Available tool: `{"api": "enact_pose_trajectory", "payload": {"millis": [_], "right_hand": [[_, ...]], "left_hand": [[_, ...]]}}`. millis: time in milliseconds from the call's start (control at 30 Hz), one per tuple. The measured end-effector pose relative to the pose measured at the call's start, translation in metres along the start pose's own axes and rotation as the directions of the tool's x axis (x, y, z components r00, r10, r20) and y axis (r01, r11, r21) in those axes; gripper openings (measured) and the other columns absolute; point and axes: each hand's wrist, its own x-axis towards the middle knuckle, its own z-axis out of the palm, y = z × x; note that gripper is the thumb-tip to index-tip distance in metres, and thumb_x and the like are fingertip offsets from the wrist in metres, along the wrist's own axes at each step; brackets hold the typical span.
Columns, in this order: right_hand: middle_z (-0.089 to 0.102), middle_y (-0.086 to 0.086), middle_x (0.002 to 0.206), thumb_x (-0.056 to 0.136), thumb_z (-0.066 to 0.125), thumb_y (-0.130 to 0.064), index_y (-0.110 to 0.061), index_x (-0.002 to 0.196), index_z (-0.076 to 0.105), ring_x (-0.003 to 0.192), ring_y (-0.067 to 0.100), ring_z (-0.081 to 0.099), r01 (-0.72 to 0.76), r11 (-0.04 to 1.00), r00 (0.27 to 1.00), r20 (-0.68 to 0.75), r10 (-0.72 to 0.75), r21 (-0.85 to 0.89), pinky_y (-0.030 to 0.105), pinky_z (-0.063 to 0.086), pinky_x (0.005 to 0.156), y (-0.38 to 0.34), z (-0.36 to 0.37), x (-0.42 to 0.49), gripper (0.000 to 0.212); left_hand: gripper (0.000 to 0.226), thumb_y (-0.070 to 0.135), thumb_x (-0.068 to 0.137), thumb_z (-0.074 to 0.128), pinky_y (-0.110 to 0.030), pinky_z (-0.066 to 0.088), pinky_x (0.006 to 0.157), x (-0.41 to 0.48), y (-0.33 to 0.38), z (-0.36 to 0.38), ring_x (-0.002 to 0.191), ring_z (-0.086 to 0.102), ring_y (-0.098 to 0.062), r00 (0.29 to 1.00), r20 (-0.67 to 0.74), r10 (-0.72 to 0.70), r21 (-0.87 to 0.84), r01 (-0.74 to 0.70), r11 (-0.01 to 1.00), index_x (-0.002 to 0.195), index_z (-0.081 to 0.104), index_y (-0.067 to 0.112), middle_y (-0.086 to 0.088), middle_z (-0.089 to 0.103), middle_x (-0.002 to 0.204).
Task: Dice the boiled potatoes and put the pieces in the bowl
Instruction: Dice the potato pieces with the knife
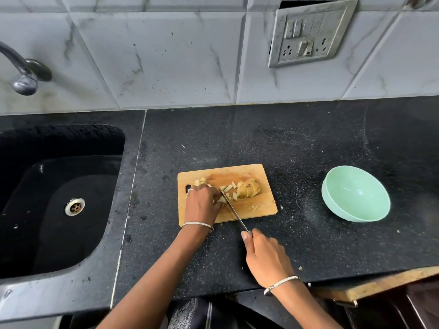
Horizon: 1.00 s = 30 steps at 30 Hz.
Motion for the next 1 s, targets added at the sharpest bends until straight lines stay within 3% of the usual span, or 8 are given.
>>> {"api": "enact_pose_trajectory", "payload": {"millis": [167, 367, 667, 767, 867, 1000], "right_hand": [[0.066, 0.010, 0.098, 0.104, 0.023, -0.047, -0.020, 0.097, 0.047, 0.096, 0.037, 0.063, -0.001, 1.000, 1.000, 0.010, 0.001, -0.029, 0.039, 0.035, 0.064, -0.003, 0.002, 0.002, 0.037], [0.066, 0.010, 0.105, 0.104, 0.025, -0.047, -0.018, 0.105, 0.052, 0.100, 0.037, 0.063, -0.037, 0.999, 0.999, 0.037, 0.038, -0.035, 0.038, 0.039, 0.066, -0.006, 0.011, 0.012, 0.040], [0.067, 0.009, 0.108, 0.105, 0.024, -0.045, -0.016, 0.115, 0.047, 0.103, 0.034, 0.065, 0.003, 0.966, 0.999, -0.031, -0.011, -0.260, 0.039, 0.044, 0.066, -0.007, 0.013, 0.007, 0.038], [0.067, 0.010, 0.107, 0.104, 0.026, -0.046, -0.017, 0.109, 0.051, 0.103, 0.037, 0.063, -0.027, 0.986, 0.999, 0.038, 0.034, -0.166, 0.039, 0.040, 0.068, 0.000, 0.009, 0.004, 0.039], [0.066, 0.011, 0.102, 0.103, 0.027, -0.049, -0.021, 0.094, 0.053, 0.102, 0.037, 0.061, -0.050, 0.998, 0.992, 0.118, 0.053, -0.028, 0.042, 0.045, 0.076, 0.012, -0.003, 0.005, 0.039], [0.067, 0.007, 0.089, 0.102, 0.027, -0.051, -0.025, 0.079, 0.050, 0.092, 0.033, 0.060, -0.046, 0.995, 0.997, 0.064, 0.040, 0.084, 0.041, 0.047, 0.080, 0.018, -0.015, 0.011, 0.042]], "left_hand": [[0.019, 0.024, 0.079, 0.075, -0.031, 0.043, 0.082, 0.000, 0.002, -0.001, 0.096, 0.058, -0.022, 1.000, 0.000, -0.016, 0.005, 0.016, 1.000, 0.098, 0.076, 0.021, -0.001, 0.070, 0.102], [0.013, 0.025, 0.079, 0.075, -0.030, 0.039, 0.078, 0.004, 0.000, -0.002, 0.093, 0.055, -0.021, 0.999, 0.036, -0.030, -0.033, 0.031, 0.999, 0.091, 0.076, 0.023, 0.002, 0.070, 0.096], [0.012, 0.024, 0.081, 0.073, -0.028, 0.035, 0.080, -0.001, -0.002, 0.001, 0.097, 0.049, -0.023, 0.999, -0.010, -0.031, 0.032, 0.032, 0.999, 0.092, 0.076, 0.021, -0.001, 0.068, 0.099], [0.013, 0.026, 0.081, 0.073, -0.029, 0.036, 0.079, -0.001, -0.003, -0.001, 0.097, 0.050, -0.024, 1.000, -0.017, -0.026, 0.048, 0.027, 0.999, 0.093, 0.076, 0.021, -0.002, 0.066, 0.100], [0.015, 0.027, 0.079, 0.076, -0.029, 0.037, 0.080, -0.001, -0.004, 0.000, 0.097, 0.051, -0.024, 1.000, -0.021, -0.015, 0.072, 0.016, 0.997, 0.091, 0.076, 0.020, -0.003, 0.064, 0.102], [0.017, 0.027, 0.076, 0.078, -0.032, 0.042, 0.083, -0.001, -0.005, 0.000, 0.098, 0.052, -0.026, 1.000, -0.005, -0.009, 0.086, 0.009, 0.996, 0.091, 0.076, 0.020, -0.004, 0.062, 0.104]]}}
